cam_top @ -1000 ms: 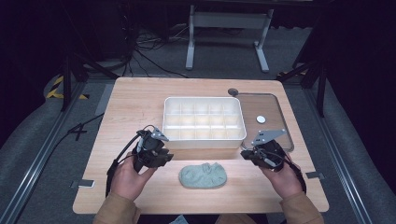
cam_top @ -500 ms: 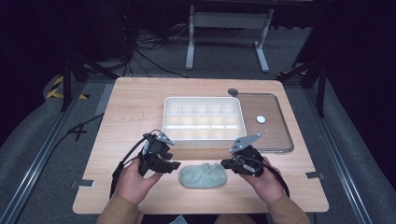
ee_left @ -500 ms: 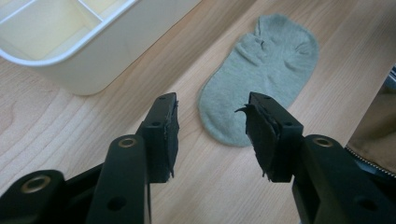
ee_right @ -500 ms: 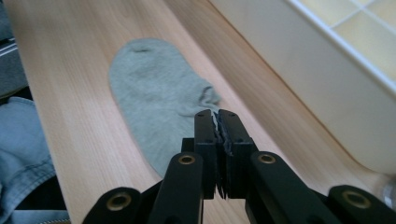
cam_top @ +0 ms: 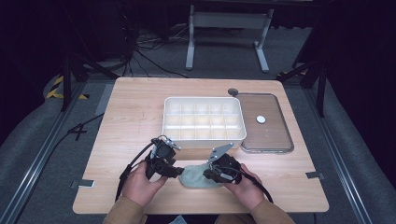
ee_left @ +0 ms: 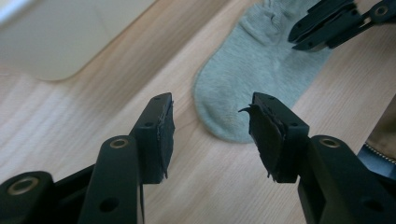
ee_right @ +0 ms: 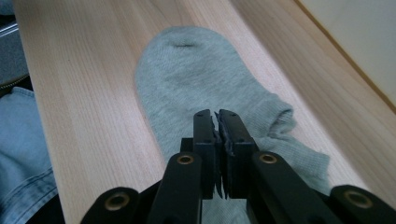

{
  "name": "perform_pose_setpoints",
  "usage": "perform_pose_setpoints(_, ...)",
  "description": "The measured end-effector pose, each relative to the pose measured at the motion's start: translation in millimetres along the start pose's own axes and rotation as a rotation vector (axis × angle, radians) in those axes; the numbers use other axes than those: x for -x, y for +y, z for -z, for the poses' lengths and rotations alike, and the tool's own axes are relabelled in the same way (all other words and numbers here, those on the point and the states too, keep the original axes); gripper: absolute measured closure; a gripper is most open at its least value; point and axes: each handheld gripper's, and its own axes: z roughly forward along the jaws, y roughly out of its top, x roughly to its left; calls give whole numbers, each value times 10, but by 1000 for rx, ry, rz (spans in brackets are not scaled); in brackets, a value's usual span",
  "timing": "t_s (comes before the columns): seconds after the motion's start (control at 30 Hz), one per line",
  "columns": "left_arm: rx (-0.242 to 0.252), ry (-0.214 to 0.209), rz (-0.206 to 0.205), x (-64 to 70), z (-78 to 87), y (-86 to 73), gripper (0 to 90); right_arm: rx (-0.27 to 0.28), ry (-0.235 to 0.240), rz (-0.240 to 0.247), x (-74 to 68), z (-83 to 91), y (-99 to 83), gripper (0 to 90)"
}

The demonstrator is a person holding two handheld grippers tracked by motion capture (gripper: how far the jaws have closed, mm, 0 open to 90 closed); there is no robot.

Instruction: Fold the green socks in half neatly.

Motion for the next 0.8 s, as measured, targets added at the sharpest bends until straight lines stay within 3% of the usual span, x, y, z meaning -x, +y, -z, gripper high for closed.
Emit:
perform_pose_setpoints(0.13,-10,-20,24,-18,-42,-16,510,-9,6,-4,-21,-44,5,862)
perform_pose_setpoints(0.3,-12,-21,35,-34,-72,-27,504,-29,58,0,-77,-98,-1,877)
perform_pose_setpoints(0.4,-29,6,41,-18,-103,-28,503,-51,59,19,-117,-135,-6,877)
perform_pose_setpoints(0.8,-63,-14,89,-19,-240,-35,475,-59,47,55,-182,-175,-30,889)
